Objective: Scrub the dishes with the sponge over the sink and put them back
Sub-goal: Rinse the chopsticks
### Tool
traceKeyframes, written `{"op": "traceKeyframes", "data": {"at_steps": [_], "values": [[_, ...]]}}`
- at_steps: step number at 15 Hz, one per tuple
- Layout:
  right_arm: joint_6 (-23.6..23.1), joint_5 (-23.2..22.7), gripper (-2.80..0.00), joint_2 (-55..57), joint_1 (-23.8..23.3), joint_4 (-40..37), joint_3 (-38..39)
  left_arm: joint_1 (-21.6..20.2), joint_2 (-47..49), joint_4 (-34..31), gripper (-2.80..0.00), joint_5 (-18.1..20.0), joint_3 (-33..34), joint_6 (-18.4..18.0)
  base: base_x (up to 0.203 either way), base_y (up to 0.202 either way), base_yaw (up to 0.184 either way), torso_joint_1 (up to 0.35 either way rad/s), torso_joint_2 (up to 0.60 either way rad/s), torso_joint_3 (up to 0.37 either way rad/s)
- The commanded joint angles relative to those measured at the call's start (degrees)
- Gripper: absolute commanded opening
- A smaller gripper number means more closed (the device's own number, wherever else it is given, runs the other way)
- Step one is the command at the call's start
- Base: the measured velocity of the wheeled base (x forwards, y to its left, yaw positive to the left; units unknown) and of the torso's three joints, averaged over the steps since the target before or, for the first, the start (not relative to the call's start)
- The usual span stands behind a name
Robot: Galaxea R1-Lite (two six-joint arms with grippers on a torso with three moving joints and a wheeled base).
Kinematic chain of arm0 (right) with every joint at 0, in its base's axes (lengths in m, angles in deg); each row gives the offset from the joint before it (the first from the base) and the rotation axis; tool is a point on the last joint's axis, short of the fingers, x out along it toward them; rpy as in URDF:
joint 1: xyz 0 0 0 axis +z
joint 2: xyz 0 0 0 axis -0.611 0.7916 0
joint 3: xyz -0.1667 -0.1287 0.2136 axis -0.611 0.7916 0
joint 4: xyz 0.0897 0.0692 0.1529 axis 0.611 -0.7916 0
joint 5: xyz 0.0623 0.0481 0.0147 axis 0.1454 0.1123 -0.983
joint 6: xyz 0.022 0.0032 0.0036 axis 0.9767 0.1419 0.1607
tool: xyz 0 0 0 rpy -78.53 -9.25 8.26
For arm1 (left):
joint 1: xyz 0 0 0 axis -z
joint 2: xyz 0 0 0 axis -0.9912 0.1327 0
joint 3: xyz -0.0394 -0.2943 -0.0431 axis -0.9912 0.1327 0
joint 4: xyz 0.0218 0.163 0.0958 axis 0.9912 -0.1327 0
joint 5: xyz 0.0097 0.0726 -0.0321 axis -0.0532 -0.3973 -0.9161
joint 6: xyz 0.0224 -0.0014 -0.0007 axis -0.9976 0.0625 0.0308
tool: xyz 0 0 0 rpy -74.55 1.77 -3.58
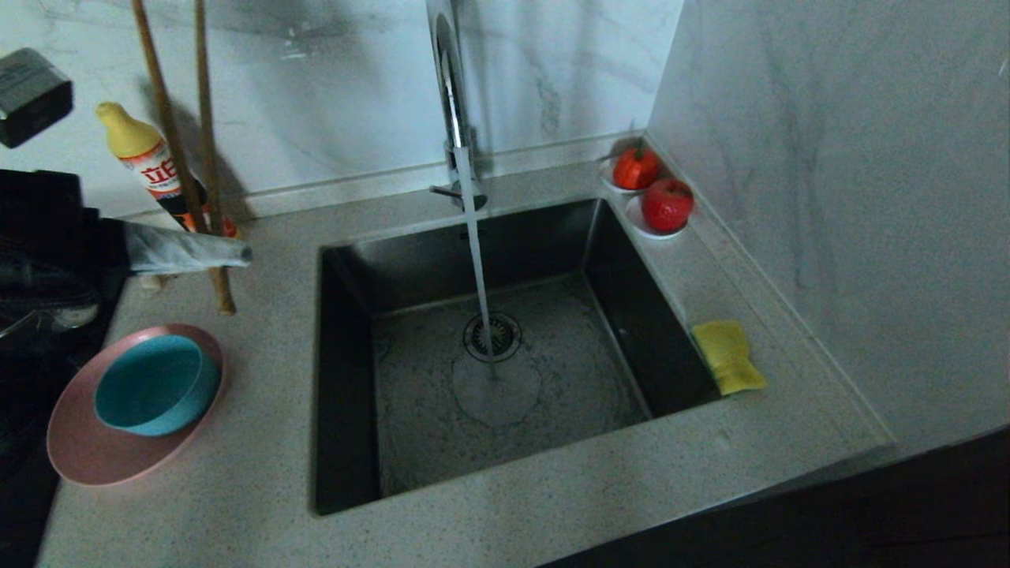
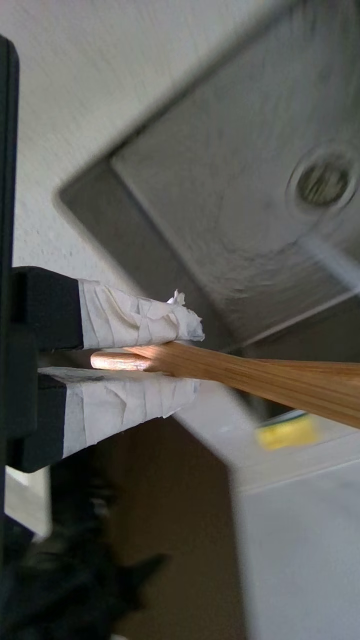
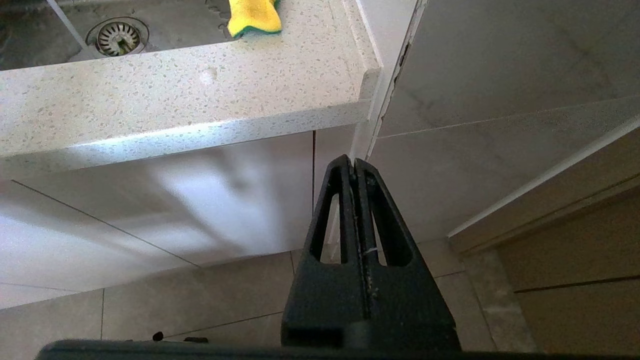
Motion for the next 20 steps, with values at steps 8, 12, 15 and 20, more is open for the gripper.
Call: {"op": "traceKeyframes", "data": {"at_steps": [8,12,15,20], "values": [[-0.01,-0.02,-2.80,0.04,0.00,0.00,0.00,18.38,15.37,5.35,-2.80,-13.39,7.22,-7.63,0.000,0.000,0.000,0.000,0.00,0.000],[-0.01,-0.02,-2.80,0.04,0.00,0.00,0.00,18.33,18.01,17.55,-2.80,-13.66,15.00,-6.94,0.000,0.000,0.000,0.000,0.00,0.000],[-0.01,-0.02,-2.80,0.04,0.00,0.00,0.00,18.40,22.32,22.60,-2.80,-15.02,17.37,-6.71,0.000,0.000,0.000,0.000,0.00,0.000],[-0.01,-0.02,-2.80,0.04,0.00,0.00,0.00,18.87,27.21,30.46,-2.80,-15.04,16.34,-5.09,0.000,0.000,0.000,0.000,0.00,0.000]]}}
